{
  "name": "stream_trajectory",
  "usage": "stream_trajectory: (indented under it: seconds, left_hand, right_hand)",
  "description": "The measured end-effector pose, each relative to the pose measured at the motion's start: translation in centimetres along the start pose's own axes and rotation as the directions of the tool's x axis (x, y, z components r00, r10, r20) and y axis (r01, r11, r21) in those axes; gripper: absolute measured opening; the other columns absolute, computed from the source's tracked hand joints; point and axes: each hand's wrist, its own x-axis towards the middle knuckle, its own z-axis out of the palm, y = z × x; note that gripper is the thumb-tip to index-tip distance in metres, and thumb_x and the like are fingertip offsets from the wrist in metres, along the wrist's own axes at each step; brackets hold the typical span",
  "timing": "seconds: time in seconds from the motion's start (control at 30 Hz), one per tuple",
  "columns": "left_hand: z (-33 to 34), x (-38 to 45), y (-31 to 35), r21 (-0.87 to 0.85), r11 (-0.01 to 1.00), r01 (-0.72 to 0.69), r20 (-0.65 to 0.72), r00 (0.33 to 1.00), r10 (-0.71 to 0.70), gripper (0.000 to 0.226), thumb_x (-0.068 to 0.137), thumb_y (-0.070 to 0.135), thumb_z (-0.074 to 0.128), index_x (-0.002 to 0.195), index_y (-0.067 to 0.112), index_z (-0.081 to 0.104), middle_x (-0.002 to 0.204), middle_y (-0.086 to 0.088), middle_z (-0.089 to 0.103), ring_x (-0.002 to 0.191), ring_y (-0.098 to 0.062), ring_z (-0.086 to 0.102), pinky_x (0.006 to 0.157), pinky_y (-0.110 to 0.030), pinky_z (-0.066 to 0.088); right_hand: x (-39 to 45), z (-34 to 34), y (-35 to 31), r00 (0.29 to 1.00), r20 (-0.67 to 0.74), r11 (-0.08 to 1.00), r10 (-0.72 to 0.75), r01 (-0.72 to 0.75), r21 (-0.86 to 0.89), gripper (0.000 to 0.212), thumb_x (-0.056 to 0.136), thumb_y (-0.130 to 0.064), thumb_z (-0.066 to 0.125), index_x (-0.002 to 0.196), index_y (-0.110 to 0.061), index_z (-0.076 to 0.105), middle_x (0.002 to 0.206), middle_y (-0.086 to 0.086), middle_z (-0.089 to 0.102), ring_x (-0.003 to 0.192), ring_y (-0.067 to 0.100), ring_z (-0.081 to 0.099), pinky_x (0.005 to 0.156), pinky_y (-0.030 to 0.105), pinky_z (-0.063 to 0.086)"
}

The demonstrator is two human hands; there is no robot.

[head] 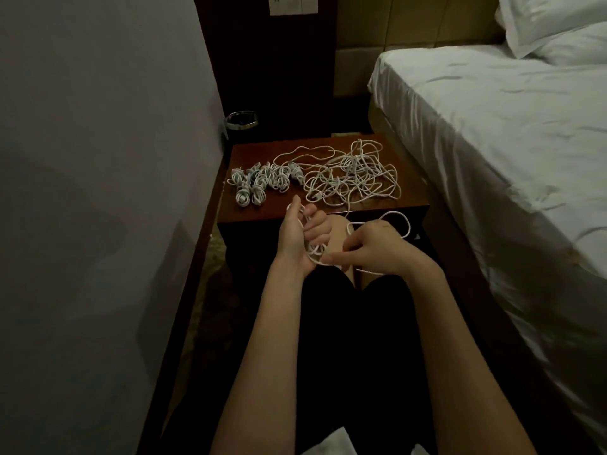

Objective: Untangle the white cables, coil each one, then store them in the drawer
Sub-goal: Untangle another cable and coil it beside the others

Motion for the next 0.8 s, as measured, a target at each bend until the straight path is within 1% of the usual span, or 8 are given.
stream_trajectory:
  seconds: [0.07, 0.1, 0.2, 0.33, 0.43, 0.53, 0.7, 0.8]
  left_hand:
    - [-0.2, 0.0, 0.0, 0.039, 0.998, 0.054, 0.051, 0.997, -0.056, 0.06, 0.103, 0.047, 0.031, 0.053, 0.017, 0.045, 0.041, 0.008, 0.027, 0.029, -0.002, 0.023, 0.03, -0.014, 0.015]
    - [-0.2, 0.0, 0.1, 0.076, 0.994, 0.073, 0.066, 0.995, -0.078, 0.061, 0.103, 0.046, 0.031, 0.051, 0.018, 0.046, 0.04, 0.008, 0.027, 0.029, -0.002, 0.024, 0.03, -0.014, 0.015]
    - [0.4, -0.1, -0.1, 0.209, 0.973, 0.098, 0.08, 0.99, -0.117, 0.061, 0.103, 0.045, 0.03, 0.049, 0.019, 0.044, 0.04, 0.008, 0.027, 0.03, -0.002, 0.026, 0.03, -0.013, 0.019]
    - [1.1, -0.4, -0.6, 0.344, 0.932, 0.111, 0.021, 0.992, -0.125, 0.052, 0.103, 0.045, 0.032, 0.058, 0.018, 0.037, 0.057, 0.002, 0.038, 0.043, -0.01, 0.045, 0.046, -0.02, 0.043]
    - [0.9, -0.3, -0.6, 0.539, 0.833, 0.121, 0.011, 0.989, -0.15, 0.046, 0.102, 0.046, 0.035, 0.071, 0.014, 0.045, 0.072, -0.003, 0.048, 0.048, -0.013, 0.054, 0.05, -0.024, 0.05]
    - [1.1, -0.3, -1.0, 0.671, 0.73, 0.129, -0.027, 0.988, -0.15, 0.036, 0.102, 0.043, 0.04, 0.103, 0.009, 0.053, 0.077, -0.005, 0.054, 0.044, -0.011, 0.051, 0.039, -0.017, 0.04]
    - [0.9, -0.6, -1.0, 0.651, 0.746, 0.14, 0.005, 0.982, -0.188, 0.038, 0.105, 0.037, 0.033, 0.073, 0.017, 0.037, 0.058, 0.0, 0.042, 0.032, -0.002, 0.031, 0.032, -0.011, 0.021]
    - [0.5, -0.5, -0.6, 0.589, 0.79, 0.171, 0.017, 0.974, -0.224, 0.04, 0.104, 0.039, 0.035, 0.07, 0.018, 0.038, 0.056, 0.0, 0.05, 0.031, -0.001, 0.029, 0.031, -0.011, 0.021]
  right_hand:
    - [-0.4, -1.1, 0.7, 1.0, 0.022, 1.0, -0.011, 0.011, 0.028, 0.033, 0.074, -0.056, 0.068, 0.074, -0.024, 0.076, 0.073, 0.006, 0.069, 0.071, 0.023, 0.06, 0.075, 0.045, 0.049]
    - [-0.8, -1.6, 0.7, 0.999, 0.041, 0.997, -0.035, 0.032, 0.073, 0.026, 0.078, -0.048, 0.069, 0.082, -0.023, 0.077, 0.083, 0.009, 0.069, 0.081, 0.026, 0.062, 0.08, 0.046, 0.049]
    - [-1.4, -2.3, 0.6, 0.994, -0.001, 0.974, -0.111, 0.109, 0.197, 0.013, 0.084, -0.023, 0.071, 0.092, -0.014, 0.076, 0.089, 0.008, 0.071, 0.085, 0.019, 0.064, 0.08, 0.033, 0.05]
    - [-0.6, -1.5, 0.4, 0.977, -0.151, 0.984, -0.15, 0.162, 0.07, 0.007, 0.081, -0.022, 0.075, 0.086, -0.018, 0.077, 0.077, -0.005, 0.071, 0.073, 0.001, 0.063, 0.066, 0.017, 0.047]
    - [-0.2, -1.2, 0.6, 0.969, -0.191, 0.986, -0.155, 0.163, 0.026, 0.008, 0.08, -0.022, 0.076, 0.088, -0.022, 0.077, 0.081, -0.012, 0.071, 0.074, -0.003, 0.064, 0.07, 0.019, 0.05]
    - [0.0, -0.7, 0.7, 0.97, -0.189, 0.987, -0.15, 0.157, 0.023, 0.009, 0.077, -0.027, 0.078, 0.085, -0.028, 0.073, 0.084, -0.012, 0.07, 0.079, 0.001, 0.065, 0.077, 0.032, 0.056]
    - [-1.0, -1.8, 1.0, 0.98, -0.184, 0.968, -0.072, 0.113, 0.224, 0.009, 0.083, -0.02, 0.073, 0.09, -0.018, 0.068, 0.08, 0.002, 0.068, 0.074, 0.014, 0.065, 0.074, 0.034, 0.05]
    - [-1.6, -2.8, 1.7, 0.972, -0.228, 0.971, -0.056, 0.107, 0.216, 0.004, 0.087, -0.017, 0.069, 0.085, -0.02, 0.069, 0.077, -0.002, 0.065, 0.069, 0.002, 0.061, 0.064, 0.019, 0.047]
